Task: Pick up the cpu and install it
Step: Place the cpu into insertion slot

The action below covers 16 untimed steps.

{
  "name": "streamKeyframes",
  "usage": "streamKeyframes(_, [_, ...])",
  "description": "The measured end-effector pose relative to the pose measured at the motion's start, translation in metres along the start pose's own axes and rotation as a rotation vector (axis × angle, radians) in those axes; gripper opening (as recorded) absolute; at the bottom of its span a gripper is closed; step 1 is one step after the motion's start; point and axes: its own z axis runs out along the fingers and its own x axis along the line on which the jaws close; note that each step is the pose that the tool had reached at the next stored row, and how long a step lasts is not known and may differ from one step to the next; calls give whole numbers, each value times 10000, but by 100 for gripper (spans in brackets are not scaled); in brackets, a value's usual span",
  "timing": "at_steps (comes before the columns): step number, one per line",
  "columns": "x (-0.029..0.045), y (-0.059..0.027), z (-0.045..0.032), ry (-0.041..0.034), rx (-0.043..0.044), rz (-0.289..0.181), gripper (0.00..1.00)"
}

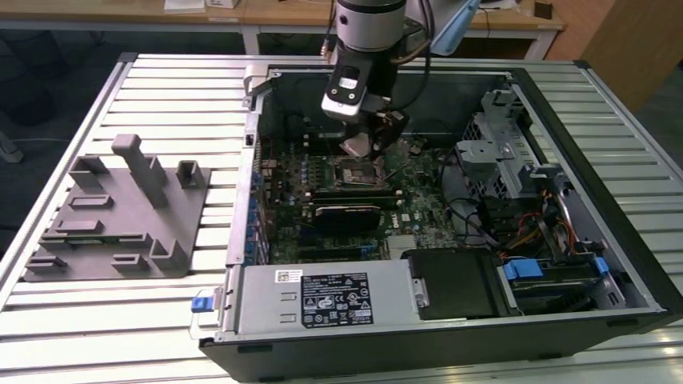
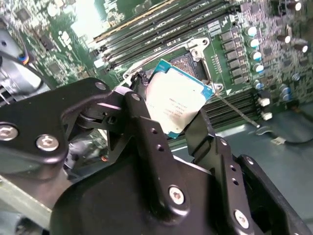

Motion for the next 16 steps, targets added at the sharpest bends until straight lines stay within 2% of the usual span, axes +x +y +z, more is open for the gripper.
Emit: streamKeyframes(16, [1, 0, 14, -132, 124, 2920, 55])
